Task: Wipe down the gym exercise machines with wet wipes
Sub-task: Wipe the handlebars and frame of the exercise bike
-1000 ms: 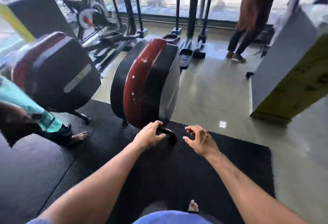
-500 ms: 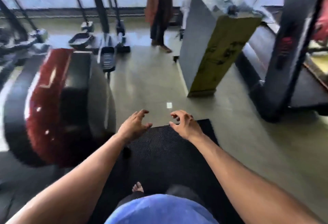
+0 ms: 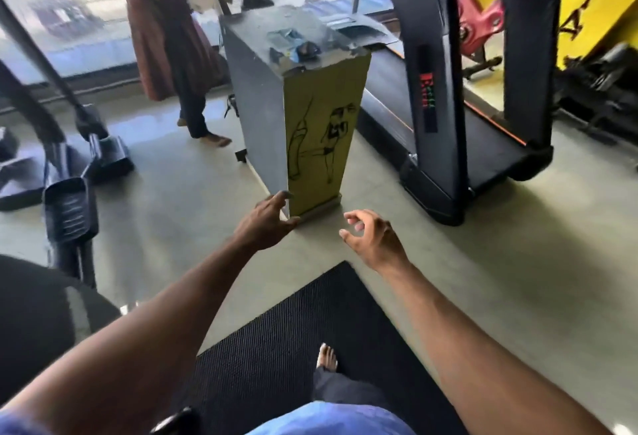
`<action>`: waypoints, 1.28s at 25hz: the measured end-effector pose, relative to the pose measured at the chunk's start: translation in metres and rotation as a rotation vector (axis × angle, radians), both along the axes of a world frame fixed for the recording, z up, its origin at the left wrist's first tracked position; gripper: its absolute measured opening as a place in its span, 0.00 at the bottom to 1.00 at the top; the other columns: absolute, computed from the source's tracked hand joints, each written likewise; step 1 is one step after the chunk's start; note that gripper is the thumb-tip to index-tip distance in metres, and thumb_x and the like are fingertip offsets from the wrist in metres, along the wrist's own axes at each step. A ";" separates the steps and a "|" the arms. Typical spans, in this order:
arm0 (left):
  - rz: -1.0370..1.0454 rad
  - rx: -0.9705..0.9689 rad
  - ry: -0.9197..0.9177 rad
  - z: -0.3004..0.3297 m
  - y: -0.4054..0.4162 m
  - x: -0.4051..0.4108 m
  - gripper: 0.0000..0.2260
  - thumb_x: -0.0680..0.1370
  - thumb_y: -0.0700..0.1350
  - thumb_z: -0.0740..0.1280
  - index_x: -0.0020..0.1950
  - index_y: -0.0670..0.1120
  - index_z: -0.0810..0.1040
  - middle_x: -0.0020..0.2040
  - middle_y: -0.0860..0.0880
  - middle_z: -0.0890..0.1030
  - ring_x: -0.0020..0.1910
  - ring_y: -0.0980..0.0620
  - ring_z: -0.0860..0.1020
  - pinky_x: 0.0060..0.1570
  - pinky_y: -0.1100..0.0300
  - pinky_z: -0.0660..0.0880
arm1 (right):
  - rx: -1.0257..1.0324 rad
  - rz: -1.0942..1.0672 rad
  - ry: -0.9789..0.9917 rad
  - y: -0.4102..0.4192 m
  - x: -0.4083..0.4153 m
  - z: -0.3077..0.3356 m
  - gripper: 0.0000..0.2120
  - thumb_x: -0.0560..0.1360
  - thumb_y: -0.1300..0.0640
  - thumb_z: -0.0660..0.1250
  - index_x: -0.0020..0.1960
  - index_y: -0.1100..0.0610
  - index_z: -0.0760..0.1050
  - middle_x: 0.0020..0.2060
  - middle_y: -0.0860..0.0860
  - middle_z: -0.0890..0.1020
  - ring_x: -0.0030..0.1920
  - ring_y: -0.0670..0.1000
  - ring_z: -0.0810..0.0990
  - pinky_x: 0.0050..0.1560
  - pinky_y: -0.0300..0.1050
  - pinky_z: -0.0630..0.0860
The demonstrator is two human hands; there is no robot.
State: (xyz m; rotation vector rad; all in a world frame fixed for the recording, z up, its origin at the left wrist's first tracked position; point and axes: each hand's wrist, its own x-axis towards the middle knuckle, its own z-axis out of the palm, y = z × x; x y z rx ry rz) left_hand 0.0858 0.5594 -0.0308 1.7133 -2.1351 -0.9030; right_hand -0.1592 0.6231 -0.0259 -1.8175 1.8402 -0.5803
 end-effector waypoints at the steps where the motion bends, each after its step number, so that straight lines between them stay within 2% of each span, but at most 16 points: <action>1: -0.004 0.004 -0.002 0.004 -0.022 -0.008 0.26 0.82 0.53 0.70 0.78 0.49 0.68 0.73 0.42 0.75 0.71 0.42 0.73 0.69 0.46 0.73 | -0.004 -0.003 -0.009 -0.020 -0.006 0.003 0.18 0.77 0.50 0.72 0.65 0.55 0.78 0.58 0.50 0.81 0.50 0.45 0.77 0.48 0.38 0.72; 9: 0.047 -0.024 0.053 0.026 -0.193 -0.032 0.26 0.82 0.52 0.70 0.78 0.49 0.67 0.75 0.42 0.73 0.72 0.44 0.72 0.67 0.49 0.71 | -0.041 0.066 -0.025 -0.201 -0.021 0.027 0.18 0.79 0.48 0.70 0.65 0.54 0.77 0.58 0.50 0.80 0.55 0.49 0.80 0.49 0.40 0.75; 13: 0.050 -0.054 0.089 0.019 -0.295 -0.018 0.26 0.82 0.52 0.70 0.78 0.49 0.67 0.75 0.43 0.73 0.72 0.45 0.73 0.68 0.48 0.73 | -0.059 0.085 -0.005 -0.303 -0.004 0.025 0.18 0.79 0.48 0.70 0.66 0.53 0.77 0.58 0.49 0.80 0.54 0.47 0.79 0.46 0.38 0.72; 17: 0.021 -0.058 0.075 0.017 -0.381 -0.003 0.26 0.82 0.54 0.70 0.77 0.52 0.68 0.74 0.44 0.74 0.70 0.45 0.75 0.67 0.47 0.75 | -0.083 0.034 0.008 -0.384 0.014 0.031 0.17 0.78 0.48 0.71 0.65 0.52 0.78 0.57 0.48 0.80 0.53 0.46 0.80 0.43 0.28 0.70; 18: 0.006 -0.071 0.072 0.016 -0.408 0.001 0.25 0.82 0.54 0.70 0.77 0.52 0.68 0.74 0.45 0.74 0.69 0.46 0.76 0.65 0.47 0.76 | -0.091 0.024 -0.006 -0.406 0.019 0.032 0.17 0.78 0.49 0.71 0.64 0.52 0.79 0.56 0.48 0.81 0.53 0.46 0.80 0.44 0.30 0.72; 20: 0.003 -0.148 0.063 0.019 -0.454 0.006 0.23 0.82 0.53 0.69 0.75 0.51 0.70 0.72 0.46 0.76 0.67 0.47 0.77 0.62 0.48 0.78 | -0.132 -0.020 -0.029 -0.442 0.025 0.035 0.16 0.78 0.50 0.71 0.64 0.52 0.79 0.56 0.48 0.81 0.52 0.46 0.80 0.48 0.41 0.80; 22: 0.015 -0.203 0.087 0.024 -0.498 0.007 0.20 0.82 0.52 0.69 0.73 0.52 0.73 0.68 0.47 0.77 0.63 0.47 0.79 0.56 0.48 0.81 | -0.126 -0.040 -0.052 -0.473 0.029 0.038 0.16 0.78 0.50 0.71 0.64 0.53 0.79 0.56 0.48 0.81 0.52 0.47 0.80 0.50 0.48 0.82; 24: 0.035 -0.245 0.092 0.024 -0.539 0.004 0.18 0.81 0.51 0.70 0.71 0.53 0.75 0.65 0.48 0.78 0.59 0.46 0.80 0.51 0.48 0.81 | -0.111 -0.039 -0.034 -0.503 0.030 0.036 0.17 0.79 0.50 0.71 0.65 0.55 0.78 0.57 0.49 0.80 0.53 0.48 0.80 0.52 0.49 0.82; 27: 0.049 -0.333 0.058 0.027 -0.590 -0.004 0.17 0.80 0.51 0.70 0.69 0.52 0.77 0.65 0.46 0.78 0.58 0.43 0.80 0.54 0.47 0.80 | -0.123 -0.003 -0.048 -0.552 0.025 0.036 0.17 0.79 0.51 0.71 0.65 0.55 0.78 0.56 0.49 0.80 0.53 0.47 0.79 0.53 0.47 0.81; 32: -0.026 -0.416 -0.019 0.023 -0.665 -0.004 0.24 0.77 0.56 0.74 0.70 0.50 0.76 0.65 0.46 0.77 0.60 0.42 0.79 0.56 0.44 0.79 | -0.203 0.048 -0.072 -0.641 0.023 0.032 0.15 0.79 0.51 0.71 0.64 0.53 0.79 0.55 0.47 0.80 0.53 0.46 0.79 0.55 0.43 0.79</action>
